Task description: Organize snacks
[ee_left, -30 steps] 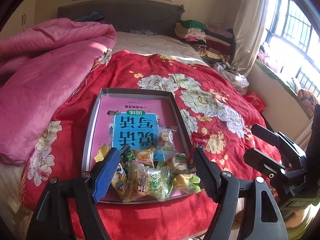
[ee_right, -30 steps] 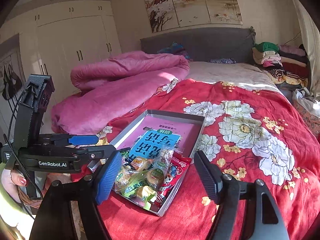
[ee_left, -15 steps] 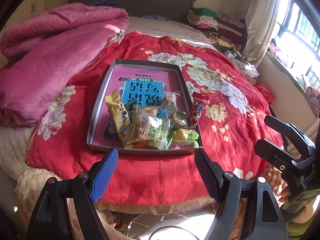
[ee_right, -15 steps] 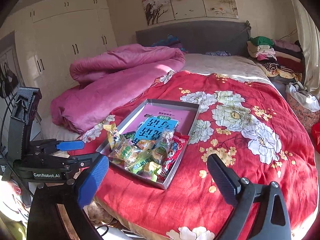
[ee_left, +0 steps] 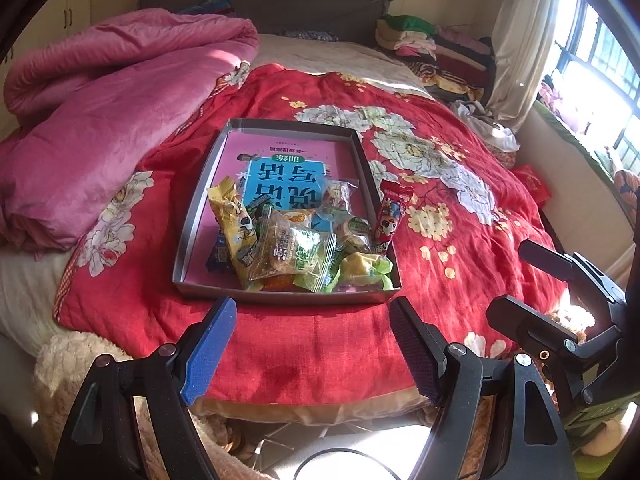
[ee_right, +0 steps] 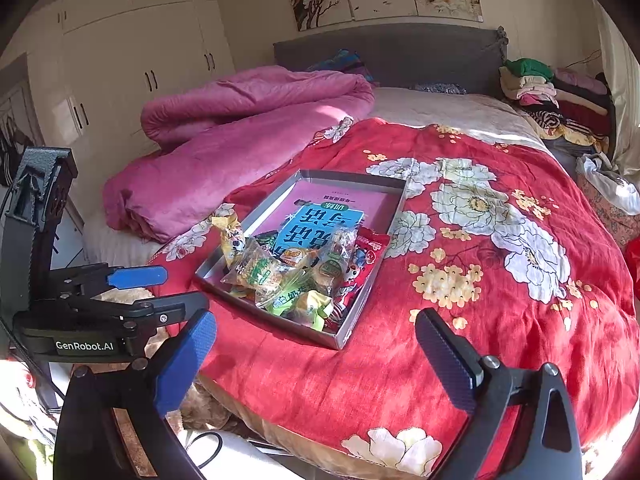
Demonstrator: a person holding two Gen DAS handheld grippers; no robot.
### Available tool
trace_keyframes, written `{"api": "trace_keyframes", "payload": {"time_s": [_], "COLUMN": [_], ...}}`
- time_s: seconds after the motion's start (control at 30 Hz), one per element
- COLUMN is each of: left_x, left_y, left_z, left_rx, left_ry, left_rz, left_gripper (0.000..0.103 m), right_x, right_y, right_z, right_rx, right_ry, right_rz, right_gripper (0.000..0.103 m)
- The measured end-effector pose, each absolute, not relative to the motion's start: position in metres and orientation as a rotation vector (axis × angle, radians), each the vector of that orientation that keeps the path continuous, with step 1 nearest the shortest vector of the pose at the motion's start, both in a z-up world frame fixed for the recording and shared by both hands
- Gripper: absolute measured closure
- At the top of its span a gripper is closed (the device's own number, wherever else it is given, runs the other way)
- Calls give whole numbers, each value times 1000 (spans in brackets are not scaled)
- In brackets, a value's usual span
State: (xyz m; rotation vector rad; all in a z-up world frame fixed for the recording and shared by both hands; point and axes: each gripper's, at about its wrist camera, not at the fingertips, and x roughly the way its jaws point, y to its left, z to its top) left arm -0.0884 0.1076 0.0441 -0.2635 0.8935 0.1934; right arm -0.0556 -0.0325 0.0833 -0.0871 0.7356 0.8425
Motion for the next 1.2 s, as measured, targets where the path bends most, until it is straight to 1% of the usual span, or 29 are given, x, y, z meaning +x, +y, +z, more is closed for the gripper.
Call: {"api": "trace_keyframes", "payload": {"time_s": [1.2], "left_x": [-97], "left_y": [105], "left_z": [51], "left_rx": [-245], "left_ry": [886], "left_rz": [203], "left_gripper": [23], "right_x": [-63], "right_y": [-36], "right_z": [86], "right_rx": [-91], "right_ry": [730], "right_rz": [823], "right_gripper": [2]}}
